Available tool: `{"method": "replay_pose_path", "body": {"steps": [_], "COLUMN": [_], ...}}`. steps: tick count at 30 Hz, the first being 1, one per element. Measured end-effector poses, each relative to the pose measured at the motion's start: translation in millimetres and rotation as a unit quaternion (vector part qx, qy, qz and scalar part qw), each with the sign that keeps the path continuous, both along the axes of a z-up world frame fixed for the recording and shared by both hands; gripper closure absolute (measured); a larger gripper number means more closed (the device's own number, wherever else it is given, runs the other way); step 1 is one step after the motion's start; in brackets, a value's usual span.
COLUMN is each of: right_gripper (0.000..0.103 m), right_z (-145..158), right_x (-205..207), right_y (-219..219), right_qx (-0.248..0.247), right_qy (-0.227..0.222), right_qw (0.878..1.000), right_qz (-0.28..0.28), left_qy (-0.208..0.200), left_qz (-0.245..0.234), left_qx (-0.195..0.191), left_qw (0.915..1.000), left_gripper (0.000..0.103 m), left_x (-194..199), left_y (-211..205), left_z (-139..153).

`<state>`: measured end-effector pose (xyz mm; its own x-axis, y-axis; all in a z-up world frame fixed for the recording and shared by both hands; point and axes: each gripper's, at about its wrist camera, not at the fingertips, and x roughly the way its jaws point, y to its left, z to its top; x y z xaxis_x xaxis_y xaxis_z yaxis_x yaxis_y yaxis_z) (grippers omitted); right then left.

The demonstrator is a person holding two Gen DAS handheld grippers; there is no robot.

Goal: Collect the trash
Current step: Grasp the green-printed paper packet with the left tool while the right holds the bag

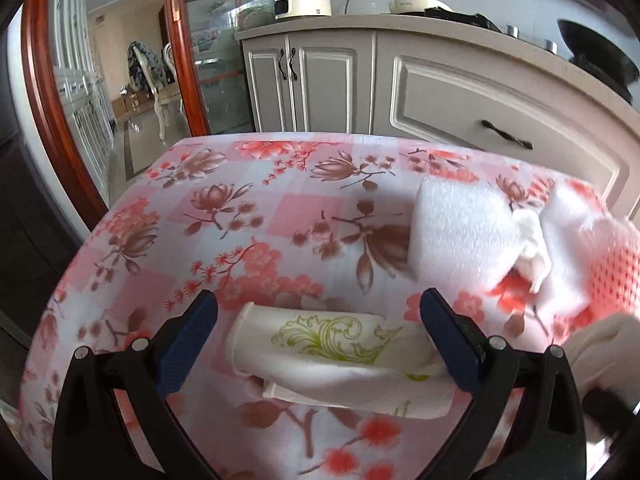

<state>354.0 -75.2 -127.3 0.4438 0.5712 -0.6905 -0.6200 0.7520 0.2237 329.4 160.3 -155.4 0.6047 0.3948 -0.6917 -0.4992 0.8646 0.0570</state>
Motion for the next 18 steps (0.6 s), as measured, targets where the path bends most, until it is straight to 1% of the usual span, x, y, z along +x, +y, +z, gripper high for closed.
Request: {"method": "replay_pose_path", "body": {"steps": [2,3,8,15,18], "right_gripper": [0.065,0.065,0.065,0.065,0.065], "right_z": [0,1,2,11,16], "right_x": [-1,-2,-12,-32,-42], "right_y": [0,1,11,24,30], "right_qx": [0.004,0.005,0.004,-0.002,-0.002], "right_qy": [0.001,0.001,0.0,-0.013,-0.02], "right_qw": [1.0,1.0,1.0,1.0,1.0], "right_qz": [-0.003,-0.003,0.004,0.013,0.02], "left_qy": [0.007,0.008,0.006,0.011,0.014], "left_qz": [0.0,0.001,0.003,0.006,0.016], "left_qx": [0.009,0.007,-0.024,-0.043,-0.053], "left_qw": [0.9999,0.9999,0.9997,0.999,0.9983], "left_gripper": [0.005,0.005,0.005,0.005,0.005], "left_x": [-8,-14,-51,-104,-123], "left_y": [2,4,19,29,34], "left_z": [0,-1,-3,-9,-14]}}
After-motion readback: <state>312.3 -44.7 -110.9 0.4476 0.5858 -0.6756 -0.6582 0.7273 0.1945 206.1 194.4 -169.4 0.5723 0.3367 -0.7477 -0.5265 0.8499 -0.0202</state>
